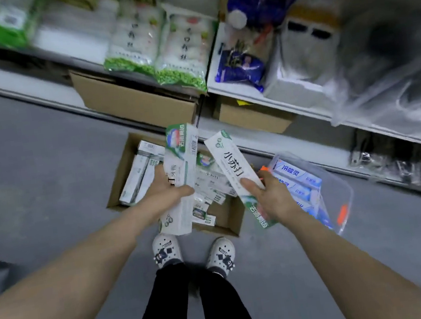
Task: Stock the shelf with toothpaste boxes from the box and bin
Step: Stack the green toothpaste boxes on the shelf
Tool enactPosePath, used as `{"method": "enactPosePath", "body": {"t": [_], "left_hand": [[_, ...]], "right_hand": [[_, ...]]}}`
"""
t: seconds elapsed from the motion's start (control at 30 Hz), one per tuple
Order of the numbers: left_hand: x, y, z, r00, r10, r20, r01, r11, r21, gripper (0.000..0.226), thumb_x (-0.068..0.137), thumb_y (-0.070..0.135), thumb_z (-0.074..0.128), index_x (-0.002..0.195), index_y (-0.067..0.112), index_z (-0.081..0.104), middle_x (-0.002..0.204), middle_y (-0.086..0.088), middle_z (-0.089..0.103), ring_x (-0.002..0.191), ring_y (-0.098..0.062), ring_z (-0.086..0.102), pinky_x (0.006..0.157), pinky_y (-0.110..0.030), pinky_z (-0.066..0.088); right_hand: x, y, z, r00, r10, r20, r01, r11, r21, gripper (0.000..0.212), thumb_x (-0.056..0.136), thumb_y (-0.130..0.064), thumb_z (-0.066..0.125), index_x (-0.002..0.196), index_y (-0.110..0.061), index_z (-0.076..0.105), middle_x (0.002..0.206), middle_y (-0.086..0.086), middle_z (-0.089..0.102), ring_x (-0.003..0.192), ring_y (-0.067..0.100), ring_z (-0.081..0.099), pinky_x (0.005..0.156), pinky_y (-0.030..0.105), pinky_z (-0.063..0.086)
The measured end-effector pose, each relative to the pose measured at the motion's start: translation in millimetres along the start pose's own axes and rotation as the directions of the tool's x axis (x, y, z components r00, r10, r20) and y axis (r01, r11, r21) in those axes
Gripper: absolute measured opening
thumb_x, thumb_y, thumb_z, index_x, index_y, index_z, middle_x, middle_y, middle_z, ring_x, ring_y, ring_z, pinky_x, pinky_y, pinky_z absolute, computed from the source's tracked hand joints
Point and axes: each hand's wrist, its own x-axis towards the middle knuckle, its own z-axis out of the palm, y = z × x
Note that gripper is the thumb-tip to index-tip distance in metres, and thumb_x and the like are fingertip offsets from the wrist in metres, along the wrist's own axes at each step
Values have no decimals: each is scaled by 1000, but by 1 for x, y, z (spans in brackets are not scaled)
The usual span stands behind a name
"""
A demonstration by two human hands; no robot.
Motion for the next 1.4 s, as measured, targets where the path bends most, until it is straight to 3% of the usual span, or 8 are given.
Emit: {"method": "enactPosePath", "body": {"t": [0.23,0.37,0.53,0.67,0.83,0.97,1.23,1.4], "left_hand": [[-87,112,-26,965,261,-7,-258,958,125,92,65,52,84,136,29,31,114,15,59,107,-11,57,85,-30,47],[-133,170,-39,912,411,6,-403,892,206,83,69,52,81,133,32,33,114,15,55,108,-12,56,84,-31,47],[-187,243,-49,792,610,30,-589,751,299,64,82,51,68,132,29,35,117,10,54,97,-7,54,69,-19,41],[-220,291,-61,729,683,47,-653,674,346,54,89,65,43,132,32,36,114,8,59,101,-14,59,82,-30,48],[-271,349,-80,614,782,107,-749,535,391,72,78,77,48,137,37,35,119,17,58,105,-12,59,93,-39,48],[-305,385,-87,522,845,120,-799,434,416,49,89,57,54,131,34,42,115,14,59,103,-10,59,86,-32,46],[-385,449,-94,348,926,145,-886,274,374,50,82,65,57,125,44,43,109,24,61,95,-4,62,78,-29,49],[-433,494,-92,227,969,98,-926,184,331,39,87,52,58,123,40,48,100,20,65,76,3,65,63,-22,47]], "right_hand": [[-72,-52,-80,981,-108,-160,122,989,84,38,88,-47,66,108,-20,49,98,10,63,52,24,54,44,27,38],[-113,-82,-129,945,-192,-265,227,968,107,42,71,-70,60,94,-38,47,94,11,64,59,26,54,52,30,41],[-161,-124,-195,855,-324,-404,356,934,5,34,86,-49,67,107,-27,52,108,2,63,93,19,62,82,41,53],[-194,-147,-238,783,-390,-485,413,909,-65,39,87,-49,65,115,-24,54,111,-2,60,89,19,62,72,35,52],[-237,-170,-289,700,-422,-576,490,871,-44,38,86,-49,67,113,-27,55,105,1,62,67,20,57,41,18,40],[-269,-187,-323,617,-490,-615,535,835,-128,35,86,-46,68,114,-26,59,105,-2,63,77,15,62,50,13,43],[-343,-226,-385,459,-621,-635,496,773,-396,31,85,-48,68,110,-32,62,104,-8,61,91,8,58,75,26,48],[-374,-255,-432,387,-706,-594,523,698,-489,32,85,-47,69,114,-33,65,103,-11,64,87,6,61,72,28,49]]}}
